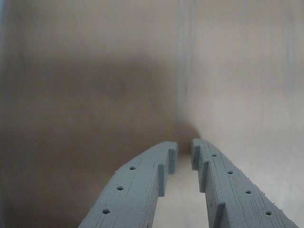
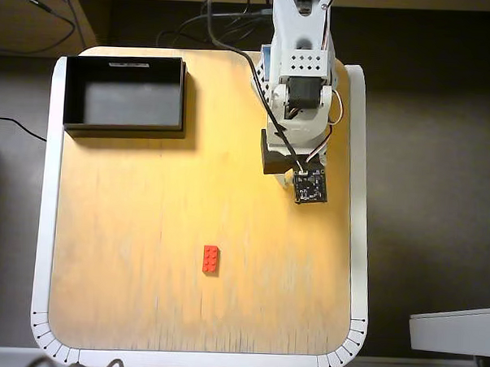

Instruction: Grasp a lego block and put it in the bin.

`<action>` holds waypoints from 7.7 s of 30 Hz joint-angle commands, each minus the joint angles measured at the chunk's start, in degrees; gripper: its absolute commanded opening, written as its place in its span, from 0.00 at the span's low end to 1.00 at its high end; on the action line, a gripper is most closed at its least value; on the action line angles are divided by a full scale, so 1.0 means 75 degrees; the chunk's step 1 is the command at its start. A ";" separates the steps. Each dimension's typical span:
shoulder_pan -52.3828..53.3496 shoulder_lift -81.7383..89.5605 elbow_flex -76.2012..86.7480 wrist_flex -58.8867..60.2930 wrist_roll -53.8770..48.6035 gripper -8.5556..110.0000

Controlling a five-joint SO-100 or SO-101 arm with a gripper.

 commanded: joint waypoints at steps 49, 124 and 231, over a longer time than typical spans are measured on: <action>0.2930 -1.0195 -0.9293 -0.2988 0.2906 0.29; 0.3000 -1.1754 -0.9363 -0.3012 0.2320 0.29; 1.0652 -0.8074 -0.9340 -0.0551 0.1617 0.08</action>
